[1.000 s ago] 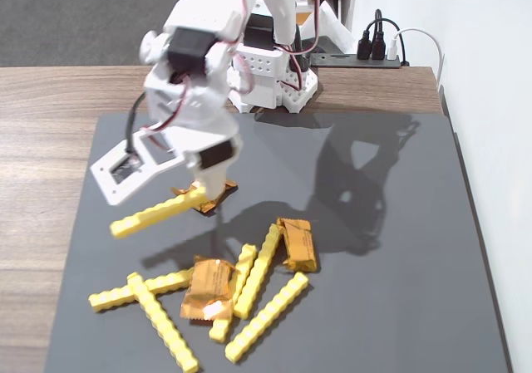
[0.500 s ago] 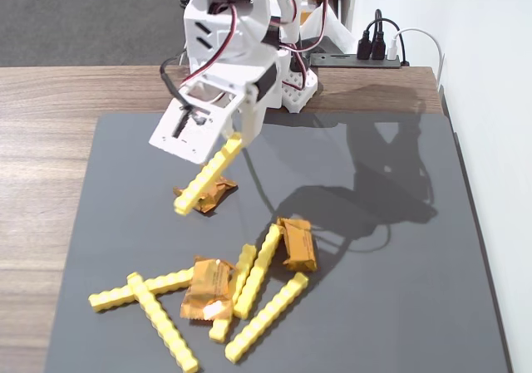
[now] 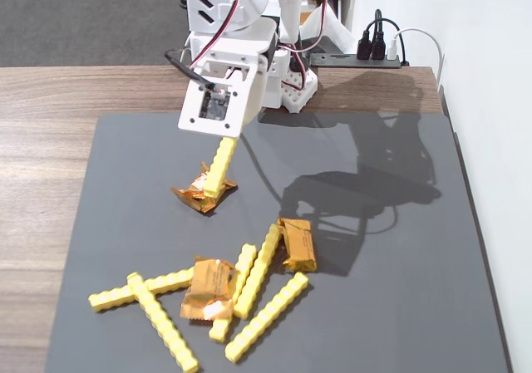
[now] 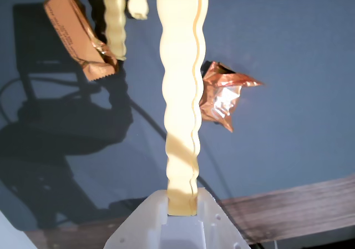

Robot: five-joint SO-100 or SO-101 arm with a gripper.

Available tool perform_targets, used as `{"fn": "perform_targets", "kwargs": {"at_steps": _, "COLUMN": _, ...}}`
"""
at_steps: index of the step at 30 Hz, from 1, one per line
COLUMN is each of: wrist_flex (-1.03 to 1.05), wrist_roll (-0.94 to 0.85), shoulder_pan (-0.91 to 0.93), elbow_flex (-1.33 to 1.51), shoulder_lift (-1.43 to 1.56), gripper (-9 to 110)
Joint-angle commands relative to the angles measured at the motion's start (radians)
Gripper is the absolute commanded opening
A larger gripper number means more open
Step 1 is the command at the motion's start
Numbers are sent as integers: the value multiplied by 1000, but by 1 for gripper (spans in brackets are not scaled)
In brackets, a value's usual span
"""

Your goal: Grab a fry

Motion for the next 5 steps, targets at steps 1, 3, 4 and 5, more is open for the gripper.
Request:
{"fn": "perform_targets", "kwargs": {"at_steps": 1, "wrist_flex": 6, "wrist_roll": -5, "shoulder_pan": -12, "elbow_flex": 0, "shoulder_lift": 38, "gripper": 1}}
{"fn": "perform_targets", "kwargs": {"at_steps": 3, "wrist_flex": 6, "wrist_roll": -8, "shoulder_pan": -11, "elbow_flex": 0, "shoulder_lift": 35, "gripper": 1}}
{"fn": "perform_targets", "kwargs": {"at_steps": 4, "wrist_flex": 6, "wrist_roll": -11, "shoulder_pan": -8, "elbow_flex": 0, "shoulder_lift": 34, "gripper": 1}}
{"fn": "perform_targets", "kwargs": {"at_steps": 5, "wrist_flex": 6, "wrist_roll": -17, "shoulder_pan": -5, "elbow_flex": 0, "shoulder_lift": 32, "gripper": 1}}
